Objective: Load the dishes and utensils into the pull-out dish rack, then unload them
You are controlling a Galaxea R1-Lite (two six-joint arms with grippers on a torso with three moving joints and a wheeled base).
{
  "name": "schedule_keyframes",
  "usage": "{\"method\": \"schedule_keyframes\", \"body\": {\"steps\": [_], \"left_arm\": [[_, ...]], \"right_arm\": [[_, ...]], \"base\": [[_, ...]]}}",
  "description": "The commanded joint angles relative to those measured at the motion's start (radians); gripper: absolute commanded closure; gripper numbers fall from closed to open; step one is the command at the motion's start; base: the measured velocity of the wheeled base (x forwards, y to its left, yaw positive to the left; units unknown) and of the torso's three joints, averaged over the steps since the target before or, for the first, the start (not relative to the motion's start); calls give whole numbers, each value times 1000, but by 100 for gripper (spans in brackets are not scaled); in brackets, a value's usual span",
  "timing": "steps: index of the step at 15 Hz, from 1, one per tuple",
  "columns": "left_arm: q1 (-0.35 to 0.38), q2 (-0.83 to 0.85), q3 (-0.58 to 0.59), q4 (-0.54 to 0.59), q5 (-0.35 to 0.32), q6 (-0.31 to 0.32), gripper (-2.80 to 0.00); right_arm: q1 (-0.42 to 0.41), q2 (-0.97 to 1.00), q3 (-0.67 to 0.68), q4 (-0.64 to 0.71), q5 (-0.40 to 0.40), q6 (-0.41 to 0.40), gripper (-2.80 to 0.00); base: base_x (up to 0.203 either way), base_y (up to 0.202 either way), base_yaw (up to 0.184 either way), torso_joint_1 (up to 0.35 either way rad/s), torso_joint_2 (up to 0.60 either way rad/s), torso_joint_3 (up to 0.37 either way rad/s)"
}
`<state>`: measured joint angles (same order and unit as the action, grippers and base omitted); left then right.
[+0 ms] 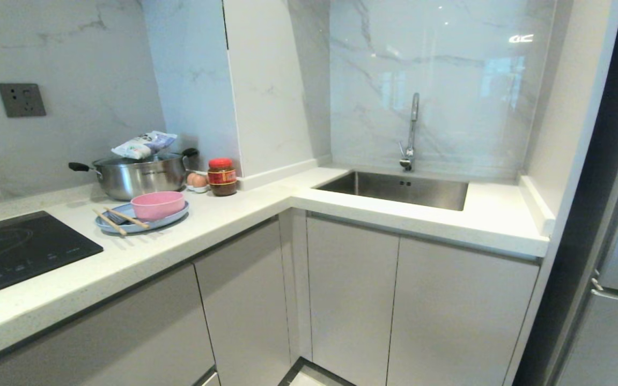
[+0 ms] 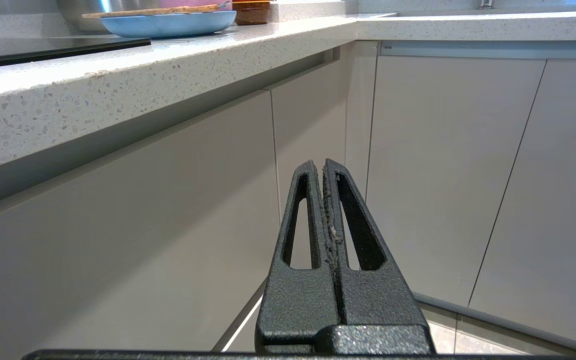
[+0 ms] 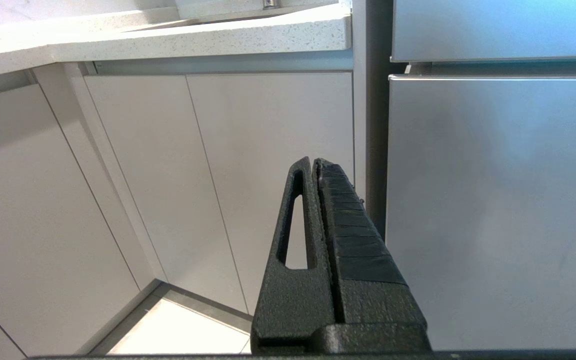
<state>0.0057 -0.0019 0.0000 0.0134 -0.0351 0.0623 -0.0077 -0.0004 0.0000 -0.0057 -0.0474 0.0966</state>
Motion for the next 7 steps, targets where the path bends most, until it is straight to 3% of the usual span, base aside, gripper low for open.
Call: {"method": "schedule_keyframes", "body": {"steps": [1,7], "left_arm": [[0,2,0,0,0,1,0],[0,2,0,0,0,1,0]], "right_arm": [[0,-3,0,0,0,0,0],[0,-4,0,0,0,0,0]], "base": [[0,0,0,0,0,0],[0,0,0,0,0,0]]}}
